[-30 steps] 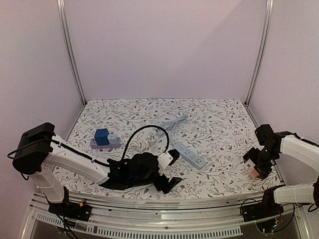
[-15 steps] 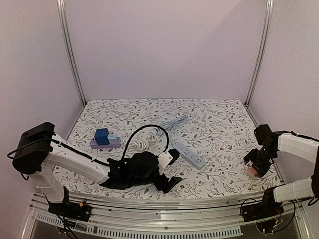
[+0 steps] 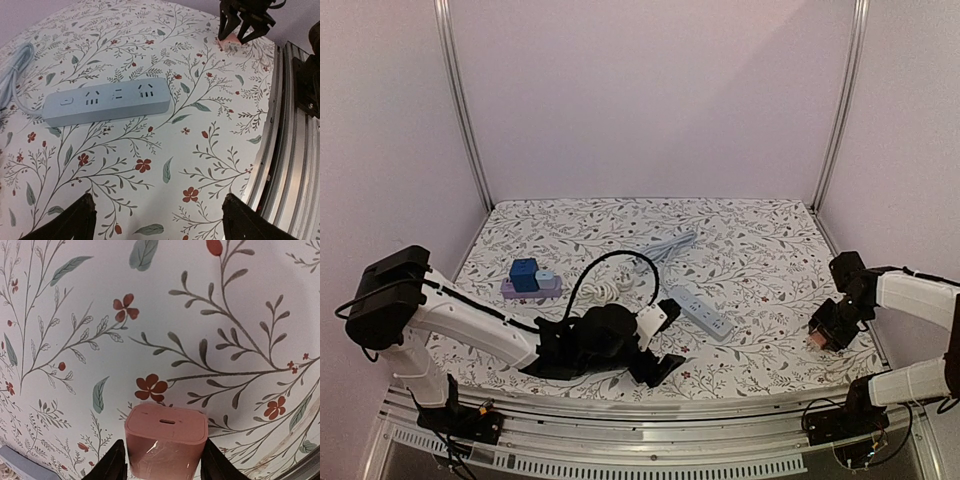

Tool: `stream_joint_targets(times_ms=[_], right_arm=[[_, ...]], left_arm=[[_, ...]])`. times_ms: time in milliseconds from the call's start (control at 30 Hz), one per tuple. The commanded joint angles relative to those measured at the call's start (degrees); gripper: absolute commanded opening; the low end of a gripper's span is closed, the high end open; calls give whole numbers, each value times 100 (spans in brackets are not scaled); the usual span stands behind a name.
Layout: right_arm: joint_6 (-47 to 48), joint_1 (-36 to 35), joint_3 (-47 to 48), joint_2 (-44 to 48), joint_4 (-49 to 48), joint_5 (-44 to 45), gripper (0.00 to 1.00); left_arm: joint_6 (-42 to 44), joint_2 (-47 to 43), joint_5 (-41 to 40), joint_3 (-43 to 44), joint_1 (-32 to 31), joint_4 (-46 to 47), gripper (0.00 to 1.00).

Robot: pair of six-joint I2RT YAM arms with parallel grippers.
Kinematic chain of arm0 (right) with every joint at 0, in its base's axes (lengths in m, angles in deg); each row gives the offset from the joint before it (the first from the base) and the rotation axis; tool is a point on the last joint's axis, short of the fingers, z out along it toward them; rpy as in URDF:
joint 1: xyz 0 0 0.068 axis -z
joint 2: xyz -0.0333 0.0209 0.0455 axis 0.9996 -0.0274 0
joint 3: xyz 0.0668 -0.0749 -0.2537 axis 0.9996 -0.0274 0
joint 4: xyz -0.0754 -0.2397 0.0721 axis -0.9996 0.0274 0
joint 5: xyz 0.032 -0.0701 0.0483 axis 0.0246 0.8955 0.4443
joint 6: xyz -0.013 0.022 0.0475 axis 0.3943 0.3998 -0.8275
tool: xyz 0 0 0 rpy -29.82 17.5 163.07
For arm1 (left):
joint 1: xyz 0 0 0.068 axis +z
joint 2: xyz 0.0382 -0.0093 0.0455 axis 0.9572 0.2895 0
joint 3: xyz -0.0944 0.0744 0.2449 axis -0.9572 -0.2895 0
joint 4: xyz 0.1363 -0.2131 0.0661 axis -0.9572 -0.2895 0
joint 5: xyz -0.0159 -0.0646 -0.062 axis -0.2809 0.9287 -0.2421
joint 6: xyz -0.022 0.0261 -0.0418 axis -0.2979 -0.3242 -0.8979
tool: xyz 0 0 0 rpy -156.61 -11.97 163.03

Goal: Insert the plug

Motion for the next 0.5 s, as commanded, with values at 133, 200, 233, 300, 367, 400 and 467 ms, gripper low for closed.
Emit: stream_joint_targets(times_ms=[133, 200, 233, 300, 367, 400, 467], right_arm=[[394, 1, -89, -201, -541, -544, 34], [480, -33, -100, -237, -761, -801, 29], [493, -87, -74, -288, -846, -851, 29], [511, -281, 91, -431, -919, -797, 30], [585, -613, 369, -693, -910, -575, 31], [649, -772, 540, -827, -886, -497, 31], [971, -1119, 878, -1310, -853, -410, 32]], left_arm=[[-25, 27, 40, -21, 116, 43, 87], [-28, 42, 80, -28, 127, 62, 87], [-36, 50, 108, -22, 129, 71, 87], [-53, 59, 140, -26, 138, 72, 87], [-56, 53, 161, -37, 154, 76, 87], [-55, 42, 174, -49, 156, 72, 87], [-62, 20, 178, -80, 171, 76, 86]])
